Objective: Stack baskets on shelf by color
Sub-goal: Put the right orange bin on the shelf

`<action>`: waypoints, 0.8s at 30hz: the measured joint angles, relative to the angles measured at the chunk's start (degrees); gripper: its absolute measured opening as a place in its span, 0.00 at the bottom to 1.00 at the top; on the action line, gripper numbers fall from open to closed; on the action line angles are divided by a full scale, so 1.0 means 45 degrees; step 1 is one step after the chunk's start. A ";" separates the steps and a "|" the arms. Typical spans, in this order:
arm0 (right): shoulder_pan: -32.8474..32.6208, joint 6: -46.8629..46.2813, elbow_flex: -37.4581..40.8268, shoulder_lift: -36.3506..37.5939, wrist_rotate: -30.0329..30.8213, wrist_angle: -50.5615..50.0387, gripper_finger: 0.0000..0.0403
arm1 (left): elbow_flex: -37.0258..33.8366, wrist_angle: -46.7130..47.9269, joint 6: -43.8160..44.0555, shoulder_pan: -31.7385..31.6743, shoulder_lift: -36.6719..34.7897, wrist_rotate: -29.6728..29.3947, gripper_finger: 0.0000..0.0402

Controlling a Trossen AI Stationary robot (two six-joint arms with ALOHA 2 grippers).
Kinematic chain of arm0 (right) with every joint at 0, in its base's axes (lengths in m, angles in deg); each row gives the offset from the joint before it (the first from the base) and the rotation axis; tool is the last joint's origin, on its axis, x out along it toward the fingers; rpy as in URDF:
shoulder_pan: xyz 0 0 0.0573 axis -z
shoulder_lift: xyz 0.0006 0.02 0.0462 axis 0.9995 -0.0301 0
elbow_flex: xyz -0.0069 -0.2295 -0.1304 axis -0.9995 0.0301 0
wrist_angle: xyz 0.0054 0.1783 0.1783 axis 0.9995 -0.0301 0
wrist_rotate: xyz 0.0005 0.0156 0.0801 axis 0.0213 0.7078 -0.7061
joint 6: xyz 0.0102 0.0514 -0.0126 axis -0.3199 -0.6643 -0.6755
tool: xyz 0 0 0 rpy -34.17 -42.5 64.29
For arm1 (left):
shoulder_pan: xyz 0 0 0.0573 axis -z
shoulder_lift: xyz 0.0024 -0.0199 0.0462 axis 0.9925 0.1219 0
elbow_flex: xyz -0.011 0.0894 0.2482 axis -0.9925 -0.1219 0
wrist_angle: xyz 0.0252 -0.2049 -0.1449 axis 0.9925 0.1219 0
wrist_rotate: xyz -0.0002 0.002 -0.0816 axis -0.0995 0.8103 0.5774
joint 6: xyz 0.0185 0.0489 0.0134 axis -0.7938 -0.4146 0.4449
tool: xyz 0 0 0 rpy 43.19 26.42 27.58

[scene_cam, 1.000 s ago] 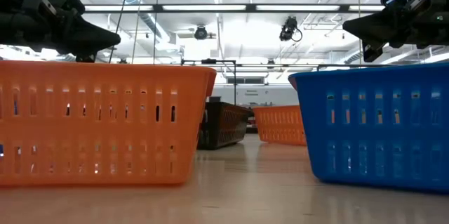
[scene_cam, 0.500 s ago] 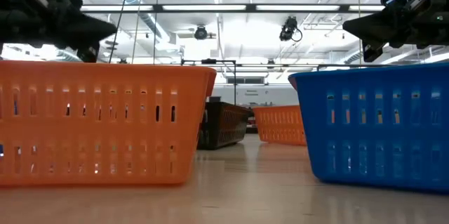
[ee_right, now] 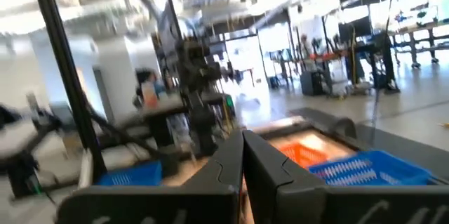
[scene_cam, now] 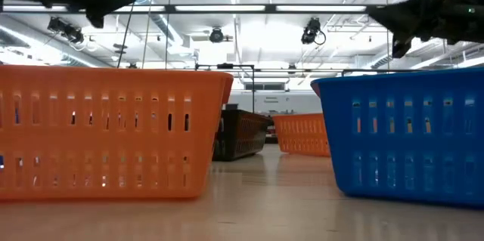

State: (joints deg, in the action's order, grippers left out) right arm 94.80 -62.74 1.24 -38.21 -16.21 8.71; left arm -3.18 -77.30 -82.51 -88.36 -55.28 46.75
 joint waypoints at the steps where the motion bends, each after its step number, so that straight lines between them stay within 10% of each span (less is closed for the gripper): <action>1: 0.0000 -0.0003 -0.0001 0.0000 0.0041 0.0386 0.04 | 0.0221 0.0074 -0.0201 -0.0001 0.0367 -0.0190 0.46; 6: 0.0058 -0.0296 -0.0362 -0.0012 0.0485 0.1699 0.05 | 0.1385 0.0379 -0.0833 -0.0317 0.1826 -0.0425 0.54; 11: 0.0055 -0.0953 -0.2237 -0.1202 0.1545 -0.1476 0.15 | 0.1826 0.0808 -0.1381 -0.1014 0.2590 -0.0361 0.56; 24: -0.0120 -0.1961 -1.0484 -1.1131 0.2277 -0.9108 0.48 | 0.1852 0.0221 -0.0470 -0.2571 0.2719 0.0895 0.54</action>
State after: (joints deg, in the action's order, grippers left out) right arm 94.26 -71.57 -45.93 -88.30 -5.96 -32.28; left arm 5.16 -76.30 -84.62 -99.93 -43.04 50.78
